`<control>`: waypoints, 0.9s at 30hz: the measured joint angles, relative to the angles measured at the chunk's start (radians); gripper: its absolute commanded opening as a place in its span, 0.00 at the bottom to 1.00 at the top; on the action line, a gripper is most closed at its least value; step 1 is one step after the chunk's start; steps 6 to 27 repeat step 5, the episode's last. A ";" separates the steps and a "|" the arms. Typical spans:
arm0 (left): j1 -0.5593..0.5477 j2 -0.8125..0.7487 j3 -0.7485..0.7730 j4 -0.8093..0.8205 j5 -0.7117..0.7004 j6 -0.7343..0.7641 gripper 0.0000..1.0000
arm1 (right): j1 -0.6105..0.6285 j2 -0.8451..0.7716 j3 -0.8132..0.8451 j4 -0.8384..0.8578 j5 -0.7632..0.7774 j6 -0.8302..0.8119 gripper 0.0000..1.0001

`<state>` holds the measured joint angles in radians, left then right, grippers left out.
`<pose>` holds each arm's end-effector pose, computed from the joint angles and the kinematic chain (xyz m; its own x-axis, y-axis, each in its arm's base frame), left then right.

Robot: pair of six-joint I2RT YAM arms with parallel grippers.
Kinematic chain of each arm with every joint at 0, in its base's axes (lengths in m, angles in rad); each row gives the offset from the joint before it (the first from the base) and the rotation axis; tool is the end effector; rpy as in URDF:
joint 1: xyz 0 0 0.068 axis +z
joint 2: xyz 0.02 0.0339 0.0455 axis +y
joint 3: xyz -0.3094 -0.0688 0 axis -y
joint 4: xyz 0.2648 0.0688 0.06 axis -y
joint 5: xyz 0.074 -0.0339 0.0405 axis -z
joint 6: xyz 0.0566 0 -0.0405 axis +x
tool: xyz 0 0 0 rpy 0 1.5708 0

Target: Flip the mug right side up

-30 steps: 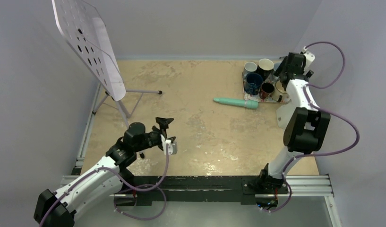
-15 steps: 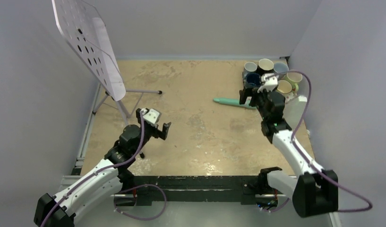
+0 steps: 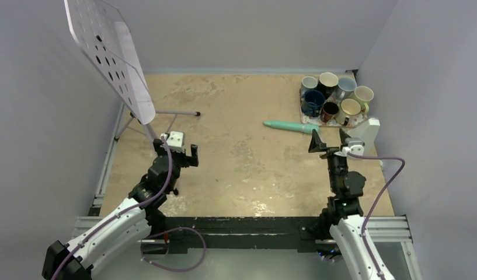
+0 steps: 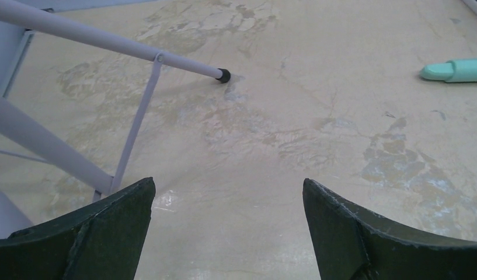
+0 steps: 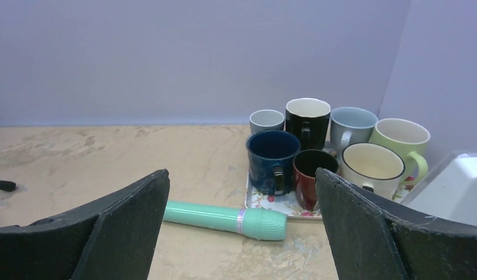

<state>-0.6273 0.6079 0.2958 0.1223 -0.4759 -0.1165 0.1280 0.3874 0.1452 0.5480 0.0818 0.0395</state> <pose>0.1436 -0.0721 0.2426 -0.1700 -0.0044 -0.9854 0.1387 0.9899 -0.0283 0.1289 0.0119 0.2644 0.2964 0.0778 -0.9519 -0.0617 0.9962 0.0622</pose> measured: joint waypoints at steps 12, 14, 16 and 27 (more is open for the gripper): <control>0.000 -0.001 0.000 -0.029 -0.067 0.002 1.00 | 0.000 -0.053 -0.040 -0.003 0.042 -0.004 0.99; 0.000 -0.001 0.000 -0.029 -0.067 0.002 1.00 | 0.000 -0.053 -0.040 -0.003 0.042 -0.004 0.99; 0.000 -0.001 0.000 -0.029 -0.067 0.002 1.00 | 0.000 -0.053 -0.040 -0.003 0.042 -0.004 0.99; 0.000 -0.001 0.000 -0.029 -0.067 0.002 1.00 | 0.000 -0.053 -0.040 -0.003 0.042 -0.004 0.99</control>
